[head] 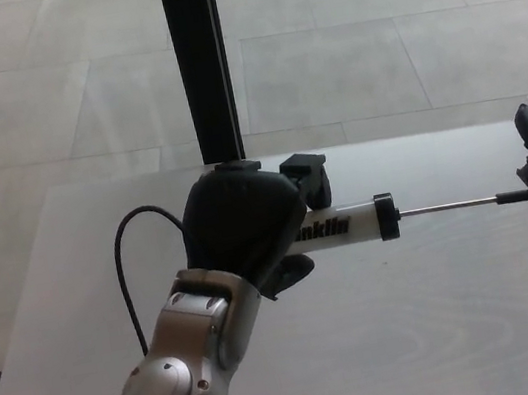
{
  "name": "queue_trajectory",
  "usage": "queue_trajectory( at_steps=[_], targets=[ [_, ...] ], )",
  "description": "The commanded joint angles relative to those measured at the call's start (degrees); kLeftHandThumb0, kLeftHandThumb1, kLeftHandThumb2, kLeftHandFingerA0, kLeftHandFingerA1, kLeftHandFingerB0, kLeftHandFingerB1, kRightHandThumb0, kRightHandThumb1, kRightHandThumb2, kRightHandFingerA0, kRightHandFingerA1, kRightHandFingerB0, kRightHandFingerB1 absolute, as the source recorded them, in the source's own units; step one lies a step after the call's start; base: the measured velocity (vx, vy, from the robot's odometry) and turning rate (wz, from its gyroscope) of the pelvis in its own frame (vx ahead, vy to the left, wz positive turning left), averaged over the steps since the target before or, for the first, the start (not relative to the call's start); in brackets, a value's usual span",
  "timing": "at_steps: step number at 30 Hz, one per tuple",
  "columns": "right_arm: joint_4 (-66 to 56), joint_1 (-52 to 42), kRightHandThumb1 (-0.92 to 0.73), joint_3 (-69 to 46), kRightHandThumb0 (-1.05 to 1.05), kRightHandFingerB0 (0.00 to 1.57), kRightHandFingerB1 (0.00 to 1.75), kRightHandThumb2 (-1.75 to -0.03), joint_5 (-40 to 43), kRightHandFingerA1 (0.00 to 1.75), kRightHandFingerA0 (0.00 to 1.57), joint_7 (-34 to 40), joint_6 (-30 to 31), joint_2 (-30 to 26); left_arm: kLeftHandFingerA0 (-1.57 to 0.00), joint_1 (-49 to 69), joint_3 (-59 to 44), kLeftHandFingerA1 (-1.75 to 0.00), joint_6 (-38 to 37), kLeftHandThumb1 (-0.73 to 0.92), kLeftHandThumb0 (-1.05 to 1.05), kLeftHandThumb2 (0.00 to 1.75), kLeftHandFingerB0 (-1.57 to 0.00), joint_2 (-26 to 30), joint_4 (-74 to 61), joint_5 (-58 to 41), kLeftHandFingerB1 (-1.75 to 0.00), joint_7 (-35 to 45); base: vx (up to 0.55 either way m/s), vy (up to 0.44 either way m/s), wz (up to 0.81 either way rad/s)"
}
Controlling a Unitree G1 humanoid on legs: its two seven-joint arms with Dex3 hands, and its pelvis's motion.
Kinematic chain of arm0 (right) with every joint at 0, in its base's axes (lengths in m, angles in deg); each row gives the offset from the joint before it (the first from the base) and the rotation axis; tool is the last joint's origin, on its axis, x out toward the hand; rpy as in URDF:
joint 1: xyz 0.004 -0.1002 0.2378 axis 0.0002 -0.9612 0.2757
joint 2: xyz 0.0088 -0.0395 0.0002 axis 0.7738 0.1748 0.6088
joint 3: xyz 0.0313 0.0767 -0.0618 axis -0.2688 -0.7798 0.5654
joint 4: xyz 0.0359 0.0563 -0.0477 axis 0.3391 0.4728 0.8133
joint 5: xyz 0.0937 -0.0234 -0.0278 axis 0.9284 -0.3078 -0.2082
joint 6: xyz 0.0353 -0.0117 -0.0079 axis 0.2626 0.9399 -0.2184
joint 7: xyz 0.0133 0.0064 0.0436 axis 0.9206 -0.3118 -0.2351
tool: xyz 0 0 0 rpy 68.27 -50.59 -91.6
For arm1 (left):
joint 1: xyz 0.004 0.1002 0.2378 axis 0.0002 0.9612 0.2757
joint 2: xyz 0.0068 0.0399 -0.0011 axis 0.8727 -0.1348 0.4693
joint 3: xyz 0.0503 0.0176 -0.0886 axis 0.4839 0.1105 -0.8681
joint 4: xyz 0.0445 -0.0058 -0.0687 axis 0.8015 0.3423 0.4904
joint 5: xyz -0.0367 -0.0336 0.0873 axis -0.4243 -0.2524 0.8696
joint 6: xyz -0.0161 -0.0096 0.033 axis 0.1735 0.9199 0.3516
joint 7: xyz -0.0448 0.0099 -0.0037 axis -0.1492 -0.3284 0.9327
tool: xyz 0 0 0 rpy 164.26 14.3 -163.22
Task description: The robot uses its left hand to lift the air pump kept on the middle of the desk and use the right hand to compress the handle
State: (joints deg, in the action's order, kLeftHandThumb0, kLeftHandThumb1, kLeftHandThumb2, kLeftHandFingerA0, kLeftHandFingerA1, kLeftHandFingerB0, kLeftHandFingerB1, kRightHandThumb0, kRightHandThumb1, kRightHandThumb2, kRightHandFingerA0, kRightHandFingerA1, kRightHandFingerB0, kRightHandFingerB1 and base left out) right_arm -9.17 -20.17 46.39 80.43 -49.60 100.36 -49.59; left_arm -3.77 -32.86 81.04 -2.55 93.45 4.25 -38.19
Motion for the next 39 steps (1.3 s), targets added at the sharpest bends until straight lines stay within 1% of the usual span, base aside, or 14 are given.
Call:
queue_trajectory(
  at_steps=[1, 10, 11, 14, 21, 22, 23, 26, 30, 31, 32, 33, 35, 39],
  targets=[
    [0.32, 1.13, -0.92, 0.70, -0.93, 0.00, 0.14, -1.31, -0.40, 0.14, 0.00, 0.96, -2.11, 1.04, -0.98, -0.87, -0.12, -1.75, 1.04, 0.58, -0.20, 1.05, -0.73, -1.34, 0.25, -0.52, -1.49, -0.42, 0.00, 0.000, 0.00],
    [0.05, 3.27, -0.87, 2.67, -0.91, 0.01, 0.17, -1.29, -1.53, 0.15, 0.00, 2.08, -0.81, 1.98, -0.93, -1.67, 0.97, -1.75, 3.44, 0.63, -0.19, 0.99, -0.68, -3.49, 1.31, 0.19, -1.54, 1.19, 0.00, 0.000, 0.00],
    [0.15, 3.38, -0.85, 3.12, -0.88, 0.01, 0.20, -1.29, -1.99, 0.17, 0.00, 2.29, -0.99, 2.14, -1.21, -2.17, 1.22, -1.39, 4.31, 0.58, -0.28, 1.10, -0.91, -4.03, 1.69, 0.62, -1.19, 1.42, 0.00, 0.000, 0.00],
    [0.52, 3.62, -0.82, 3.83, -0.96, 0.00, 0.21, -1.04, -2.62, 0.15, 0.00, 2.31, -1.25, 1.82, -0.96, -2.68, 1.62, -1.75, 3.95, 0.62, -0.18, 0.98, -0.74, -4.02, 2.51, 1.08, -1.48, -0.25, 0.00, 0.000, 0.00],
    [0.77, 4.15, -0.84, 4.39, -0.86, 0.01, 0.21, -1.28, -2.49, 0.18, 0.00, 2.30, -1.11, 2.09, -0.97, -3.79, 1.98, -1.72, 5.47, 0.58, -0.17, 1.02, -0.87, -5.34, 4.00, 1.03, -0.99, -0.63, 0.00, 0.000, 0.00],
    [0.82, 4.11, -0.92, 4.52, -0.92, 0.01, 0.25, -0.90, -2.56, 0.20, 0.00, 2.37, -1.18, 2.20, -0.98, -3.92, 1.83, -1.70, 5.99, 0.59, -0.17, 1.01, -0.87, -5.83, 4.16, 0.84, -0.90, -0.51, 0.00, 0.000, 0.00],
    [1.35, 4.01, -0.85, 5.03, -0.84, 0.04, 0.24, -1.29, -3.23, 0.21, 0.00, 2.30, -2.19, 2.19, -1.12, -4.51, 1.98, -1.64, 6.72, 0.55, -0.17, 1.03, -0.92, -6.28, 4.74, 1.20, -0.92, -0.37, 0.00, 0.000, 0.00],
    [1.51, 3.96, -0.88, 5.57, -0.90, 0.09, 0.25, -1.30, -4.36, 0.19, 0.00, 3.22, -2.87, 2.49, -0.94, -5.09, 1.92, -1.75, 7.49, 0.59, -0.17, 1.02, -0.80, -6.85, 5.30, 1.39, -1.24, -0.39, 0.00, 0.000, 0.00],
    [1.99, 4.14, -0.90, 5.74, -0.92, 0.09, 0.25, -1.31, -4.51, 0.19, 0.00, 3.40, -2.93, 2.86, -0.95, -5.95, 1.94, -1.74, 8.60, 0.62, -0.18, 0.98, -0.82, -7.53, 6.06, 1.61, -1.09, -0.58, 0.00, 0.000, 0.00],
    [2.35, 4.21, -0.91, 5.68, -0.93, 0.08, 0.26, -1.31, -4.25, 0.20, 0.00, 3.32, -3.52, 3.18, -1.21, -6.03, 1.65, -1.34, 9.26, 0.55, -0.23, 1.10, -0.81, -8.16, 6.12, 1.24, -0.86, -0.58, 0.00, 0.000, 0.00],
    [2.27, 4.10, -0.92, 5.90, -0.93, 0.09, 0.26, -1.31, -4.17, 0.19, 0.00, 3.22, -3.64, 3.52, -0.96, -6.16, 1.74, -1.70, 9.31, 0.58, -0.16, 1.03, -0.85, -8.34, 6.19, 1.29, -0.90, -0.87, 0.00, 0.000, 0.00],
    [2.35, 4.06, -0.92, 5.86, -0.92, 0.08, 0.26, -1.31, -3.75, 0.19, 0.02, 2.91, -4.06, 3.84, -1.20, -6.23, 1.59, -1.32, 10.09, 0.56, -0.22, 1.11, -0.83, -8.88, 6.23, 1.21, -0.96, -0.77, 0.00, 0.000, 0.00],
    [2.91, 4.12, -0.90, 5.95, -0.91, 0.08, 0.28, -1.29, -3.78, 0.22, 0.05, 2.57, -4.89, 4.05, -0.97, -6.26, 1.39, -1.71, 10.51, 0.60, -0.17, 1.01, -0.83, -9.26, 6.30, 0.94, -1.00, -0.68, 0.00, 0.000, 0.00],
    [4.12, 4.61, -0.86, 6.32, -0.88, 0.08, 0.32, -1.28, -4.34, 0.25, 0.06, 2.93, -5.98, 4.93, -1.00, -6.67, 1.62, -1.62, 10.83, 0.57, -0.17, 1.02, -0.85, -10.08, 7.02, 1.22, -0.75, -1.62, 0.00, 0.000, 0.00]
  ],
)
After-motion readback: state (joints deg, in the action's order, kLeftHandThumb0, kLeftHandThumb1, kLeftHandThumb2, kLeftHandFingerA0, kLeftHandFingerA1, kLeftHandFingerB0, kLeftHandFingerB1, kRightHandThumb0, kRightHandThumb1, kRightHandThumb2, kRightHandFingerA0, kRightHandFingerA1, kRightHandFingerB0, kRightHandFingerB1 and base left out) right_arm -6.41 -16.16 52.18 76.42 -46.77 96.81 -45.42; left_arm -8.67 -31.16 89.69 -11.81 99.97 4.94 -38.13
